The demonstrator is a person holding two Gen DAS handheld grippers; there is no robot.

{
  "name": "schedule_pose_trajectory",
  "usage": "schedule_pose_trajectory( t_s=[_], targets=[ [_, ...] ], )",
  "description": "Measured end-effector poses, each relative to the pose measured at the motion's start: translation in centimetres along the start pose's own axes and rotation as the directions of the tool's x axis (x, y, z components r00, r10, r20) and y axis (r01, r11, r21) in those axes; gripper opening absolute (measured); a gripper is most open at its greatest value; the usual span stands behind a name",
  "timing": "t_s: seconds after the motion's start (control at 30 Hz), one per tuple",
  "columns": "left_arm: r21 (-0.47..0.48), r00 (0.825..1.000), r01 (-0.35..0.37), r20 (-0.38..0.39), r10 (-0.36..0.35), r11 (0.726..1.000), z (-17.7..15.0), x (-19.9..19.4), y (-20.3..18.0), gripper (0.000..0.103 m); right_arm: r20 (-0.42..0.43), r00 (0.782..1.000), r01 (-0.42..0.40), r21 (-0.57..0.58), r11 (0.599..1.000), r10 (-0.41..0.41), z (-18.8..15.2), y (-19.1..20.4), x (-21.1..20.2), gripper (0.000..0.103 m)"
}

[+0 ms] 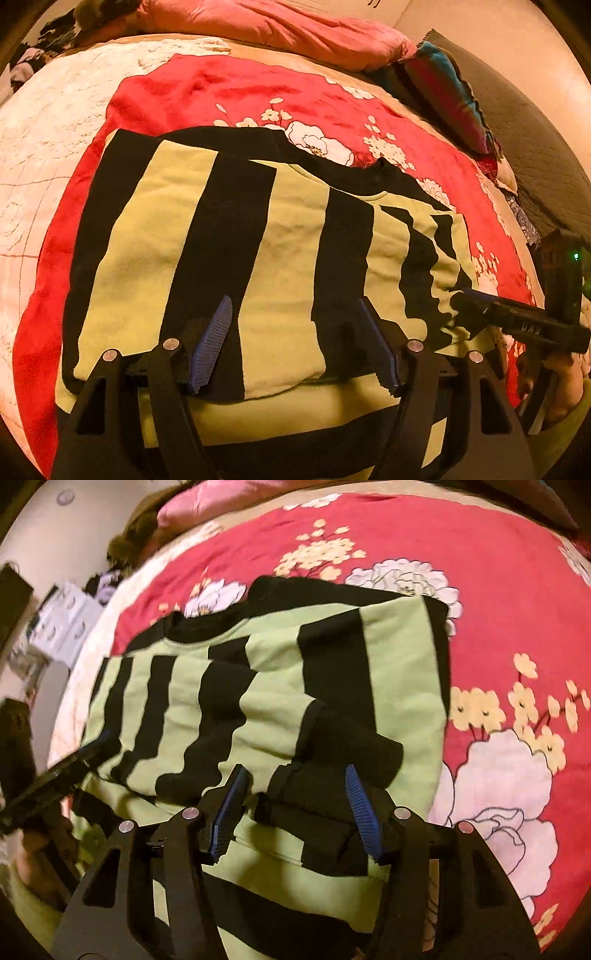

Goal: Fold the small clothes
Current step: 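Move both grippers to the sweater hem beside the frog patch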

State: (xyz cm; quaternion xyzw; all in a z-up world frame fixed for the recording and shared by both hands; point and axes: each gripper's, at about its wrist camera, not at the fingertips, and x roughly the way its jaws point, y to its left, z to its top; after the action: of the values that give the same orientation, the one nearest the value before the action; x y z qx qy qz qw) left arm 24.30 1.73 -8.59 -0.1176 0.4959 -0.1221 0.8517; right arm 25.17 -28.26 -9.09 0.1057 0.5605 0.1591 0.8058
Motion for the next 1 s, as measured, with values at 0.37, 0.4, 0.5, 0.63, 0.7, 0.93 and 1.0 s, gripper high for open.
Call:
schedule_pose_trajectory(
  t_s=[0.37,0.4,0.5,0.63,0.7,0.93,1.0],
  targets=[
    [-0.031,0.999,0.052,-0.002,-0.052,0.998,-0.7,-2.2,0.1,0.070,0.086,0.995,-0.043,0.048,0.998,0.039,-1.6,-0.7,-3.4,0.067],
    [-0.022,0.999,0.042,0.000,-0.042,0.999,-0.8,-2.7,-0.1,0.072,0.105,0.993,-0.051,0.046,0.998,0.046,-1.8,-0.7,-4.2,0.068],
    [-0.008,0.999,-0.017,0.033,0.018,1.000,-0.8,-4.6,-0.2,0.085,0.151,0.985,-0.088,0.035,0.996,0.082,-2.1,-0.4,-5.7,0.073],
    [-0.016,0.996,-0.023,0.082,0.024,1.000,-0.5,-7.2,0.0,0.086,0.221,0.970,-0.108,0.001,0.994,0.105,-2.0,0.4,-8.2,0.085],
    [-0.008,0.994,-0.044,0.104,0.045,0.999,-0.5,-8.4,-0.2,0.091,0.244,0.964,-0.110,-0.017,0.994,0.110,-2.0,0.9,-9.1,0.089],
    [0.019,0.981,-0.096,0.173,0.091,0.995,-1.0,-12.2,-1.0,0.099,0.289,0.951,-0.093,-0.075,0.993,0.111,-2.4,2.9,-11.6,0.093],
    [0.029,0.974,-0.125,0.193,0.118,0.992,-1.3,-13.3,-1.3,0.098,0.295,0.950,-0.085,-0.085,0.993,0.106,-2.7,3.2,-12.1,0.093]
  ],
)
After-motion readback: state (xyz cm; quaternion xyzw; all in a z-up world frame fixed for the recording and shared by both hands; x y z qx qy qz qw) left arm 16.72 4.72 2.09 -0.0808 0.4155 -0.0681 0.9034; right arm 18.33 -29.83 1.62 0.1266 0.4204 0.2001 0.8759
